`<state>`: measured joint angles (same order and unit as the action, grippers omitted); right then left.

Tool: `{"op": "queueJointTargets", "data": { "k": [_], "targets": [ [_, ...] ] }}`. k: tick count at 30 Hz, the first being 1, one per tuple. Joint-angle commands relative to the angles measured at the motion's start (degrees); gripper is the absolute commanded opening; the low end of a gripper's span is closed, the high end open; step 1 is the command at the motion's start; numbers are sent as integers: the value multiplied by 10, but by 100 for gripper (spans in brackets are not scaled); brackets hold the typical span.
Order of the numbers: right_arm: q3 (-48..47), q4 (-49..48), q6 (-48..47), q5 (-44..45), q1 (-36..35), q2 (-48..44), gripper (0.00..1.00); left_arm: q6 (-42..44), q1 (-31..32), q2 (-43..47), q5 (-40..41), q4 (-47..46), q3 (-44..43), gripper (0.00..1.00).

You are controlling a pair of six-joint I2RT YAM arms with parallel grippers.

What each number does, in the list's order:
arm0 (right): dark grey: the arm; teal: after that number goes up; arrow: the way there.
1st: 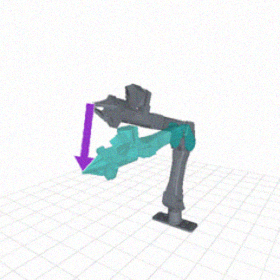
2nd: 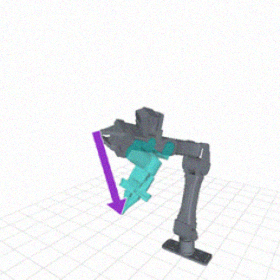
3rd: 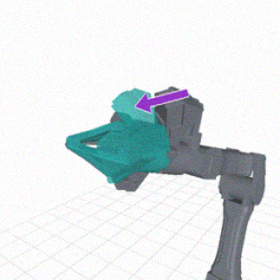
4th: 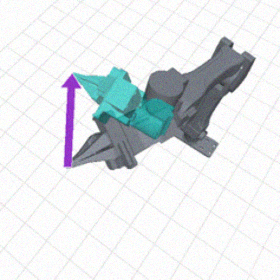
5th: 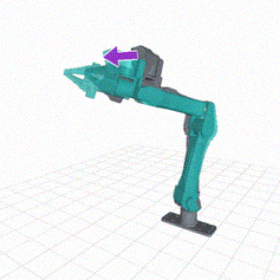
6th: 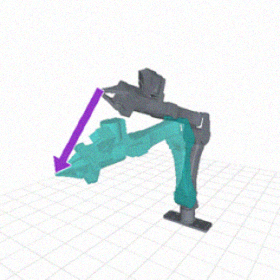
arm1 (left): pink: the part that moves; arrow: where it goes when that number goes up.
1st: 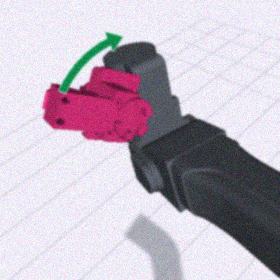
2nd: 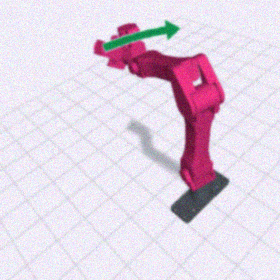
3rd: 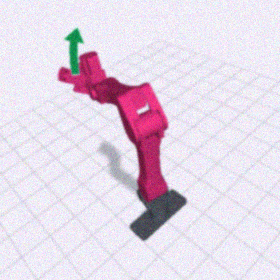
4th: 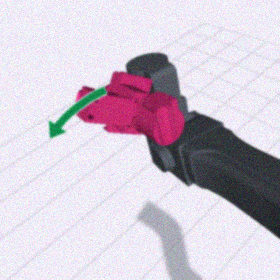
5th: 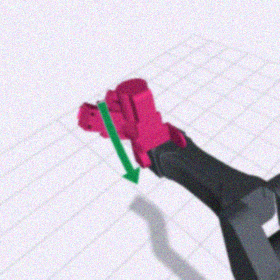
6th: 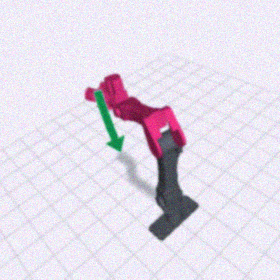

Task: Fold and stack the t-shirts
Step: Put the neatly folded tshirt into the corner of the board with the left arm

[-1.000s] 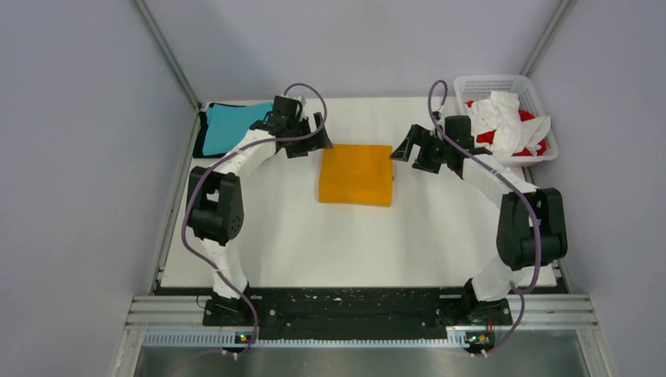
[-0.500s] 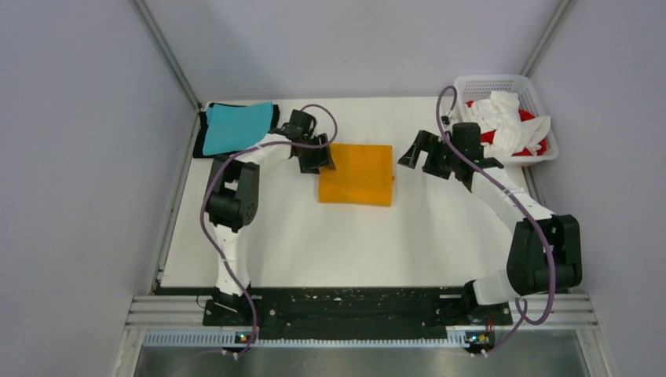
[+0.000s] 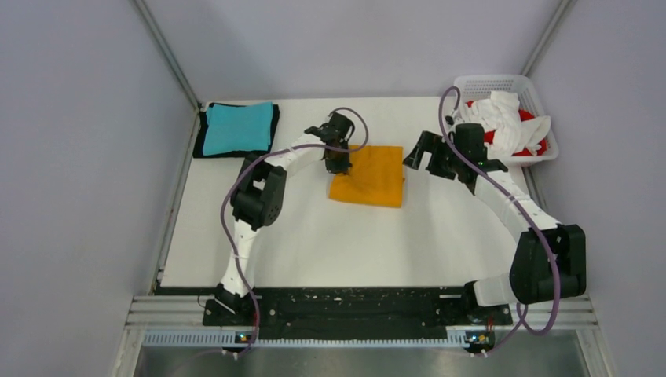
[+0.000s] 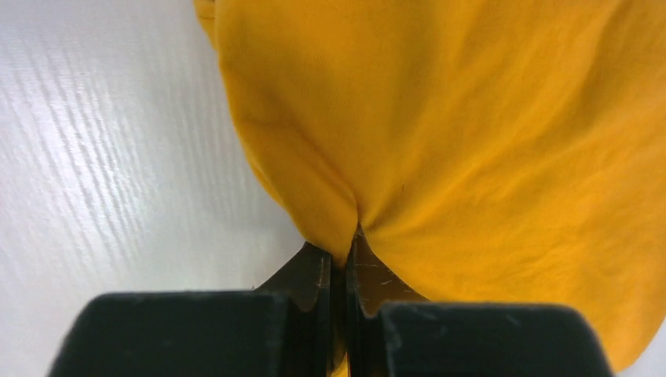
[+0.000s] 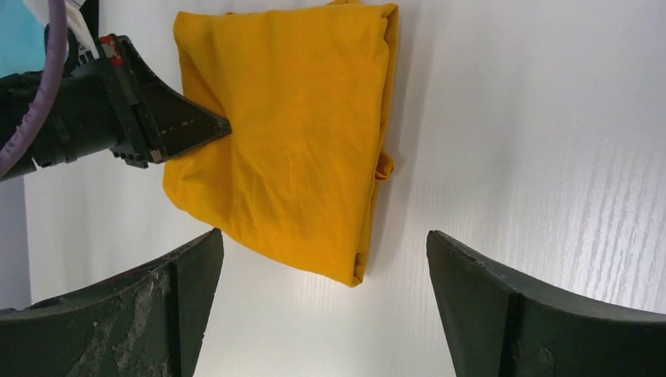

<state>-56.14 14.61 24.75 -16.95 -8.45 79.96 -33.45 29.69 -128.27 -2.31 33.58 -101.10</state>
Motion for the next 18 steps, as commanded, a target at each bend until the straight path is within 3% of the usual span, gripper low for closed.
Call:
{"op": "queueJointTargets", "data": {
  "k": [1, 6, 12, 18],
  "targets": [
    [3, -3, -16, 27, 3, -31, 99, -10, 35, -78, 112, 119, -60, 0],
    [7, -5, -23, 37, 3, -40, 99, 5, 49, -73, 245, 172, -108, 0],
    [10, -10, -26, 38, 3, -44, 99, 87, 44, -19, 464, 162, -120, 0],
    [11, -10, -29, 47, 3, -47, 99, 189, -1, 34, 516, 71, -89, 0]
  ]
}}
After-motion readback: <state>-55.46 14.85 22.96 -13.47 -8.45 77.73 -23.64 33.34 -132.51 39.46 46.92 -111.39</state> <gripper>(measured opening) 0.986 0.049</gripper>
